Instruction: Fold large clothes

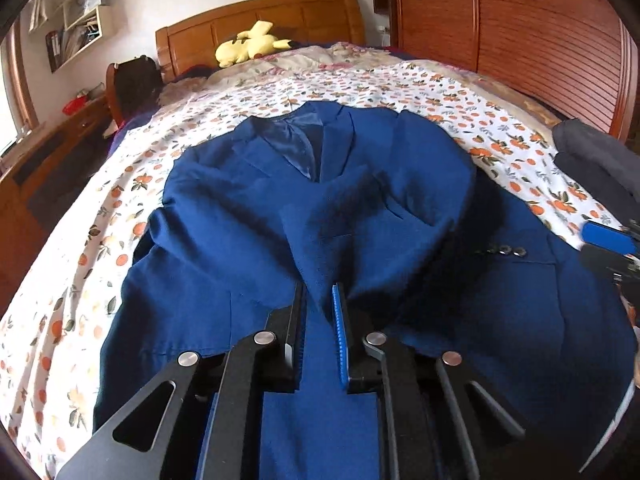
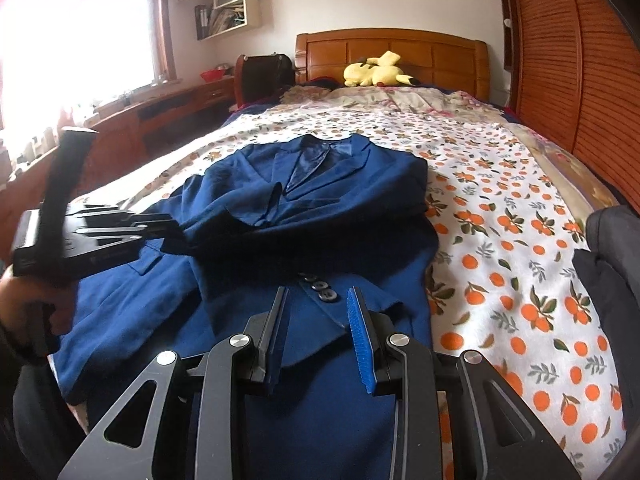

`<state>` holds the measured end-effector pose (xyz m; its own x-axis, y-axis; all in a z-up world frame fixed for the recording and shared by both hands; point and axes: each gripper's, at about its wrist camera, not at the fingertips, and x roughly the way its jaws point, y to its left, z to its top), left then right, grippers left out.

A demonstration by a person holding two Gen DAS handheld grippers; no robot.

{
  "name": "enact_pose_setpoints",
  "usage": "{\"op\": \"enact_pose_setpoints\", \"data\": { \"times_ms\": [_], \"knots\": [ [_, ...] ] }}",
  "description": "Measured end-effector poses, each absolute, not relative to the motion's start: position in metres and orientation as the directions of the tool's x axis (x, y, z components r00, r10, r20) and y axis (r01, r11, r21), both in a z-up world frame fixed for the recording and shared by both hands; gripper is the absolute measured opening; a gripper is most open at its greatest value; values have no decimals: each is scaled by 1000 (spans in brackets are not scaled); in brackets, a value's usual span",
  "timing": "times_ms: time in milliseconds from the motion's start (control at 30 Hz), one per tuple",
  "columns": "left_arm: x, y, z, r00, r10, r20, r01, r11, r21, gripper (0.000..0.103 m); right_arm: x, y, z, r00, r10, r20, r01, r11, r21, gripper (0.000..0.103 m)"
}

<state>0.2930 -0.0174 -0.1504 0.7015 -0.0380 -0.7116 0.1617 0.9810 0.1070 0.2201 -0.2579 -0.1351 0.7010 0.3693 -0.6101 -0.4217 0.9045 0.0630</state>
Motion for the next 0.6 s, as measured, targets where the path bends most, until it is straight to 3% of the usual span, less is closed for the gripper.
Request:
{"op": "enact_pose_setpoints", "data": {
  "times_ms": [133,400,600],
  "knots": [
    [281,-22,-133,723,-63,-688,187,977,106,16,225,-247,-137,698,364,-616,-429,902,48,28],
    [279,-61,-117,738,-125,-663,271,955,122,43,227,-251,-137,707,338,-621,-412,911,25,33],
    [290,-84,-133,722,-129,-680,306,941,146,53,230,-266,-139,713,315,-626,-382,924,30,34]
  ]
}}
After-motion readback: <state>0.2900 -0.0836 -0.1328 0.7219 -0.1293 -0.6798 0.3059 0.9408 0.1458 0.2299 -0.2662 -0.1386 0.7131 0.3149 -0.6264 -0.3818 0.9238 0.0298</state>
